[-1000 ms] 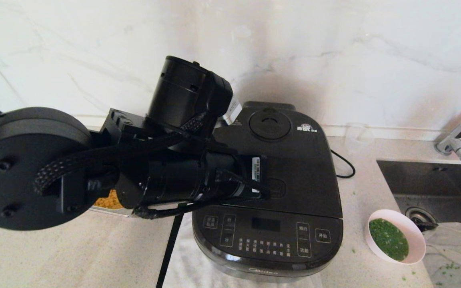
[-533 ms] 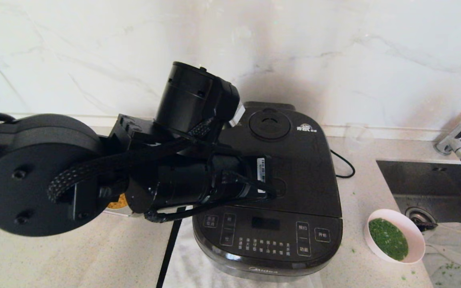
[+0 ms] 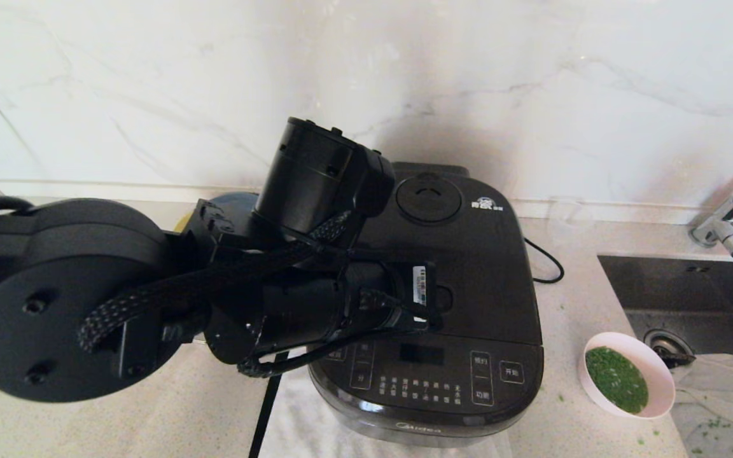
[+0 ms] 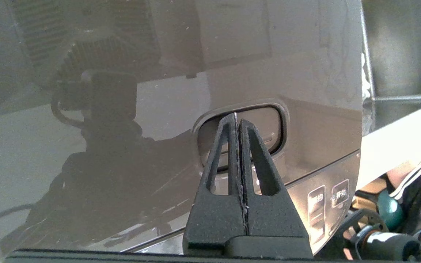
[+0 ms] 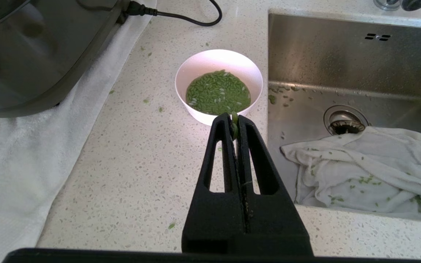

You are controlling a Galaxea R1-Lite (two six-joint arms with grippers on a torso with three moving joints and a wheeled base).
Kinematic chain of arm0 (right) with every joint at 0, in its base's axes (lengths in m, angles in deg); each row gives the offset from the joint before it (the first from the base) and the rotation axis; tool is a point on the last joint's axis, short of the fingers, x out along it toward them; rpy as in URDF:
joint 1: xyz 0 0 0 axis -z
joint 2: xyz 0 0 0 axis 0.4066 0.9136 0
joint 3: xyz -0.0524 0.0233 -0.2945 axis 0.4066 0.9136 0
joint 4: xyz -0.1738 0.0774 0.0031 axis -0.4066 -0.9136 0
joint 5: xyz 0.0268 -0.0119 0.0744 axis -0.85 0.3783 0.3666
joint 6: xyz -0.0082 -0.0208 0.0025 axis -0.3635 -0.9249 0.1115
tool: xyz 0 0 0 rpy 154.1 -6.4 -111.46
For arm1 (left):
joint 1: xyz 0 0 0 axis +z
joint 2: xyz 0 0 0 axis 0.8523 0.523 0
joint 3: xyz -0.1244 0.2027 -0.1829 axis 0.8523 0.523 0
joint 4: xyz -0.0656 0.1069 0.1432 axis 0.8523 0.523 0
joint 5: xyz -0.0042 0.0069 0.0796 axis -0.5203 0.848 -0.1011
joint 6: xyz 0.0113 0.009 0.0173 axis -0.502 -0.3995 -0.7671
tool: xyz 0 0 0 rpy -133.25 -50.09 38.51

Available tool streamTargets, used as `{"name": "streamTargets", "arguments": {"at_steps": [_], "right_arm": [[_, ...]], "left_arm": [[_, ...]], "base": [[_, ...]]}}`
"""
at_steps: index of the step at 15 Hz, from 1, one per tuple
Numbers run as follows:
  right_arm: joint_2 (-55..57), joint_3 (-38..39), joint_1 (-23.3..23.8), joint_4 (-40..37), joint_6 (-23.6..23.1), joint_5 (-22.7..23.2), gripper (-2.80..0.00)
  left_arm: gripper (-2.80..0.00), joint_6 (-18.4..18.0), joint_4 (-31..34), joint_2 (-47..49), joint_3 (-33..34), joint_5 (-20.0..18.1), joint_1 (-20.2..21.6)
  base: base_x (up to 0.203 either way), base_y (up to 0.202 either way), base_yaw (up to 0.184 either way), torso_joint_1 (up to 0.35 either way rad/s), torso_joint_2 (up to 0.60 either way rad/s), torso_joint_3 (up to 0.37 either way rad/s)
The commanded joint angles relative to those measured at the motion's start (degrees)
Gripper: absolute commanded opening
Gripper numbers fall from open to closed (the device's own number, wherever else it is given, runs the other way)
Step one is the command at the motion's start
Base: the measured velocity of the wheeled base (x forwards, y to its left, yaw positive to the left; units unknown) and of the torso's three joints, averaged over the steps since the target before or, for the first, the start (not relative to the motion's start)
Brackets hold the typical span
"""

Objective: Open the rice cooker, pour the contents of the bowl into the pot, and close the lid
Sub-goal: Open the rice cooker

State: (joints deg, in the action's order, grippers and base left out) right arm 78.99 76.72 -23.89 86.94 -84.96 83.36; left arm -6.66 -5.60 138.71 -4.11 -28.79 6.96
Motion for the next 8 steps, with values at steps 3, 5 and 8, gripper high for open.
{"name": "streamTargets", "arguments": {"at_steps": [3, 5, 8], "right_arm": [[0.03, 0.0, -0.01, 0.0, 0.0, 0.02, -2.8], [0.03, 0.0, -0.01, 0.0, 0.0, 0.02, -2.8], [0.04, 0.0, -0.01, 0.0, 0.0, 0.02, -2.8]], "left_arm": [[-2.8, 0.31, -7.17, -1.93, -0.39, 0.28, 0.07], [-2.8, 0.22, -8.88, -5.08, -1.38, 0.24, 0.13], [-2.8, -0.22, -9.11, -9.76, -4.04, 0.08, 0.34]], "base": [[0.0, 0.0, 0.0, 0.0, 0.0, 0.0], [0.0, 0.0, 0.0, 0.0, 0.0, 0.0], [0.0, 0.0, 0.0, 0.0, 0.0, 0.0]]}}
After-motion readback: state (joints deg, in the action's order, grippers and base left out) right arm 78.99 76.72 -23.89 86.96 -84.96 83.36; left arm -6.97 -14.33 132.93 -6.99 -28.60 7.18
